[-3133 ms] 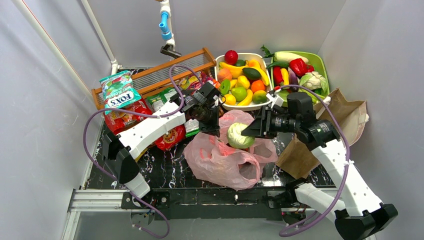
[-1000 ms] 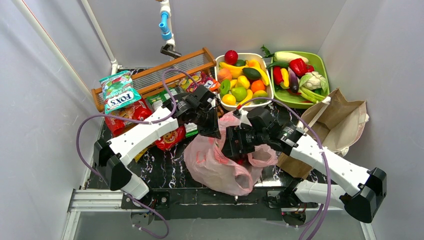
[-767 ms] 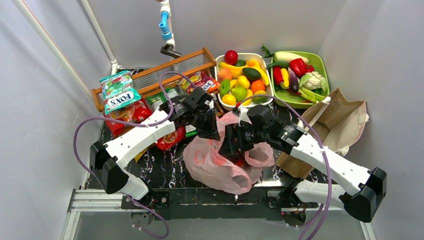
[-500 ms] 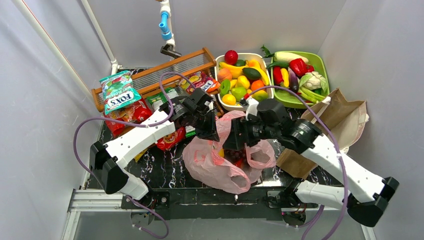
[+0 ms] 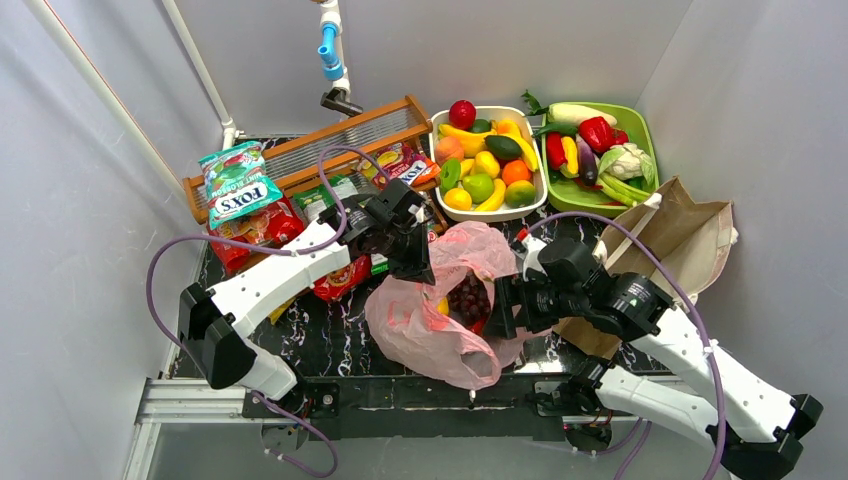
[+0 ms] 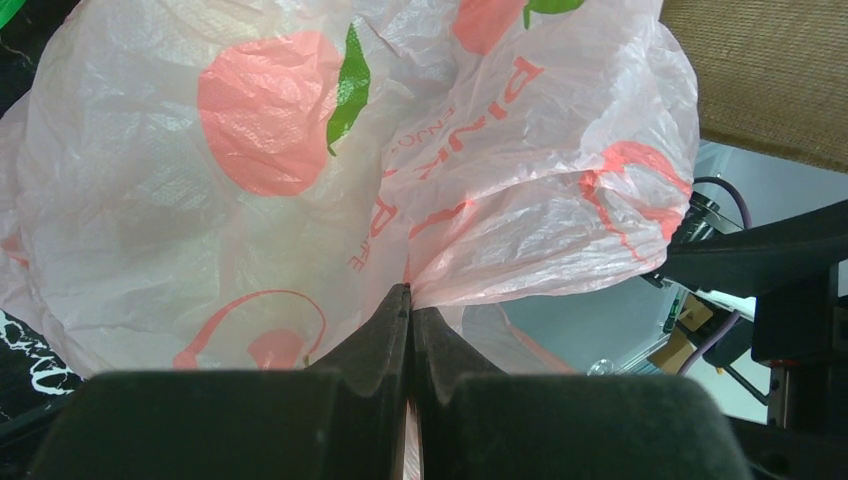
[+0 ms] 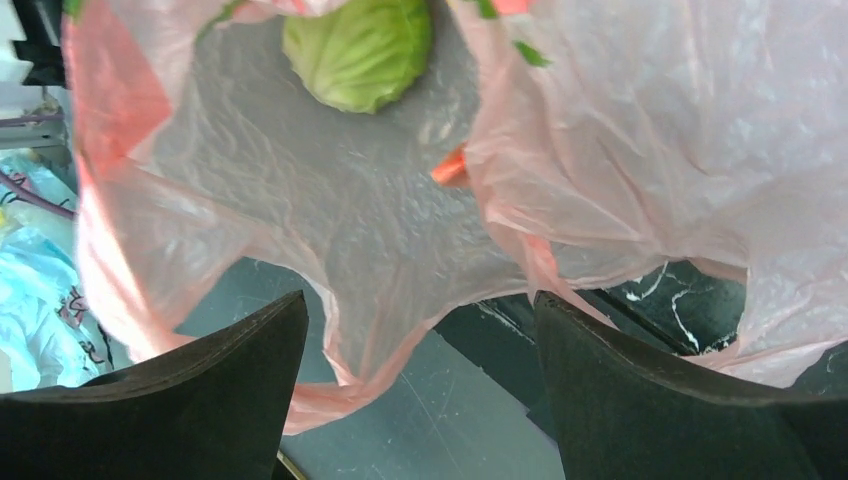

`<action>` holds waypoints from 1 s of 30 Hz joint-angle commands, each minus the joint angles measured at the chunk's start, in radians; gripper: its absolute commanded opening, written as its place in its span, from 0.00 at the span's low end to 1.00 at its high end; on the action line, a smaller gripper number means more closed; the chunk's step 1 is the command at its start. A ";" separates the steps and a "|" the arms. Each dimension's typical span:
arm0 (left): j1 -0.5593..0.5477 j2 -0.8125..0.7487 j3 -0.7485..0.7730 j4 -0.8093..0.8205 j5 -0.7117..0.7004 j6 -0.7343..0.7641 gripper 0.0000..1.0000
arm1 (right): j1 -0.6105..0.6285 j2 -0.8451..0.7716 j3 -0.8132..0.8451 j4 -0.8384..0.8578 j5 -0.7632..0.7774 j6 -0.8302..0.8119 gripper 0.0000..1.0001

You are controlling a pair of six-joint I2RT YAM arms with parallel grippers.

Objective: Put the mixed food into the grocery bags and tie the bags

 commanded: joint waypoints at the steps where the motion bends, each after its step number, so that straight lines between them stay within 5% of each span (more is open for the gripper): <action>1: 0.005 -0.060 -0.021 -0.023 -0.019 -0.011 0.00 | 0.007 -0.022 -0.035 -0.009 0.041 0.039 0.88; 15: 0.005 -0.069 -0.016 -0.028 -0.025 -0.015 0.00 | 0.006 0.110 -0.098 0.173 0.203 0.032 0.89; 25: 0.005 -0.064 0.014 -0.037 -0.034 -0.016 0.00 | 0.006 0.122 -0.175 0.304 0.067 0.011 0.62; 30: 0.005 -0.048 0.043 -0.040 -0.035 -0.015 0.00 | 0.022 0.125 -0.186 0.324 0.019 0.002 0.74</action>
